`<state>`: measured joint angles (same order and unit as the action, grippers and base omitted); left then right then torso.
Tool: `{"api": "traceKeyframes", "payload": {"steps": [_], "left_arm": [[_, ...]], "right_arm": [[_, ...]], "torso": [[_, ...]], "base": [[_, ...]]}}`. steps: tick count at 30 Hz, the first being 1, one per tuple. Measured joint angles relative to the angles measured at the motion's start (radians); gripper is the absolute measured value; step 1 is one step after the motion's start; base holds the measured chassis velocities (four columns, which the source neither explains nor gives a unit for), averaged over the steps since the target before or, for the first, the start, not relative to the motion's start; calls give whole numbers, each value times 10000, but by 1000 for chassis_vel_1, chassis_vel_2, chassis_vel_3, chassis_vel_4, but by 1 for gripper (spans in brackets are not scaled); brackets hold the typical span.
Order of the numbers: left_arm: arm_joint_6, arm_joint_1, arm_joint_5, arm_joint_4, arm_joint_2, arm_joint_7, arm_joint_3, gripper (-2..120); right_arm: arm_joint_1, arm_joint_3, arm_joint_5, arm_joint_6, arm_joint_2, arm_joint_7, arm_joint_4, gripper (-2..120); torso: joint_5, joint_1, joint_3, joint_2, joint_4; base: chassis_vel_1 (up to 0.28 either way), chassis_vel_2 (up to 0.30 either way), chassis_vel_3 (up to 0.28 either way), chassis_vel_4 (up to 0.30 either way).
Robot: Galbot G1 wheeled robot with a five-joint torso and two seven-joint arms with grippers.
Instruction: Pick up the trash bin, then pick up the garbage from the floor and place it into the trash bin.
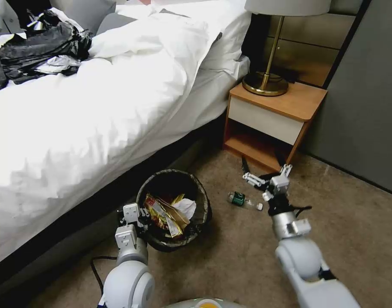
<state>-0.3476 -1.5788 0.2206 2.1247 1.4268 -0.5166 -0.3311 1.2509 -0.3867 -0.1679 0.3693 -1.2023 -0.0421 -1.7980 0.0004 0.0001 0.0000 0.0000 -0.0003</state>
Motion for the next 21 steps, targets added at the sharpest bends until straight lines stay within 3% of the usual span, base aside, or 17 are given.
{"api": "traceKeyframes", "payload": {"steps": [4, 7, 10, 16, 21], "left_arm": [[-10, 9, -6, -16, 17, -3, 4, 0], [-13, 10, -26, -37, 55, -12, 1, 0], [-13, 5, -32, -38, 74, -16, -10, 0], [-14, 21, -38, -97, 126, -26, -57, 0], [-22, 41, -56, -176, 147, -39, -39, 0]], "right_arm": [[-1038, 17, -57, -189, 525, -870, 1012, 100], [-2293, 385, 23, -206, 1142, -2012, 2676, 100], [-2836, 722, 121, -98, 1379, -2583, 3523, 100], [-3907, 1454, 463, 336, 1407, -4320, 5672, 100], [-4655, 1728, 791, 1008, 926, -5872, 7691, 100]], "torso": [[-5, 0, 0, 1, 7], [-1, 0, 0, 1, 7], [-4, 0, 1, 0, 4], [-4, 0, 0, 0, 4], [-4, 0, 0, 0, 4]], "base": [[0, 0, 0, 0], [0, 0, 0, 0], [0, 0, 0, 0], [0, 0, 0, 0], [0, 0, 0, 0]]}}
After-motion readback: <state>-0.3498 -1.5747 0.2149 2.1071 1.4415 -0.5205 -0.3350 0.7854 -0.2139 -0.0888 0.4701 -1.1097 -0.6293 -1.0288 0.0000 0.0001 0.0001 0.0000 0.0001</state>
